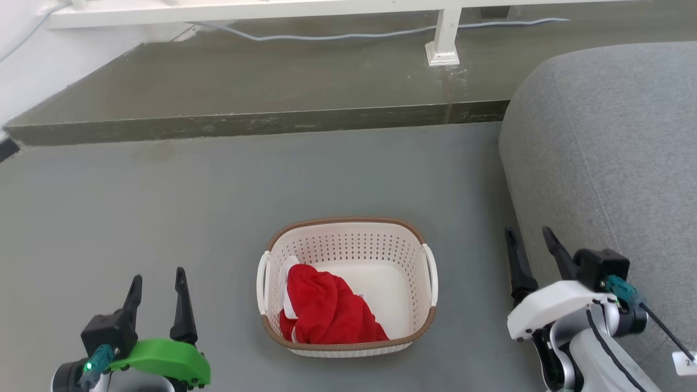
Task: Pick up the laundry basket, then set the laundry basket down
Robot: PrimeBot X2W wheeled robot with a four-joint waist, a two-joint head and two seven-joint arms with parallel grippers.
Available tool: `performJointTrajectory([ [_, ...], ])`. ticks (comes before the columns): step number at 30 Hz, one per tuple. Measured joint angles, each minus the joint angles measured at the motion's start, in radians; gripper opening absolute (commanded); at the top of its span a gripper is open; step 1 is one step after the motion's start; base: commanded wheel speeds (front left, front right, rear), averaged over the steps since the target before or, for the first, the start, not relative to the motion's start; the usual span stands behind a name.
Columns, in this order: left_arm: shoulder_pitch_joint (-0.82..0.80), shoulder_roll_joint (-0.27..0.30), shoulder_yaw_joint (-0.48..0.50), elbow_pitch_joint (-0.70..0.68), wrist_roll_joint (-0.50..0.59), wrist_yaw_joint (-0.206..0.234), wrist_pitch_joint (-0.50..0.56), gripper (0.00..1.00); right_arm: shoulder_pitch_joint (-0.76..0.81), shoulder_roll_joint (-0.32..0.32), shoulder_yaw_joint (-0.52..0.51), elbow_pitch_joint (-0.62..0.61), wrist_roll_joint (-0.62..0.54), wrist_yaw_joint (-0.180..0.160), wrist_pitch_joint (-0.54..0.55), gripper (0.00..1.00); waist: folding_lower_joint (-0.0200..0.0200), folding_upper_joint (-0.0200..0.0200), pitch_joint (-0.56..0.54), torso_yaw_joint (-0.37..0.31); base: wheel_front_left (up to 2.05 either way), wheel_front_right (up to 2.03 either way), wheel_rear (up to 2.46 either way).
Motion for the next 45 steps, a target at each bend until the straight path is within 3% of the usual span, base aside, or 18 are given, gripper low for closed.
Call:
performJointTrajectory([
  [44, 0.106, -0.009, 0.043, -0.13, 0.037, -0.012, 0.0, 1.0, 0.149, 0.052, -0.084, -0.16, -0.109, 0.0, 0.0, 1.0, 0.0, -0.0001, -0.019, 0.002, 0.0, 0.0, 0.0],
  [45, 0.106, -0.01, 0.043, -0.129, 0.042, -0.012, 0.0, 0.0, 0.15, 0.053, -0.086, -0.159, -0.109, 0.0, 0.0, 0.0, 0.0001, 0.0, -0.019, 0.002, 0.0, 0.0, 0.0],
])
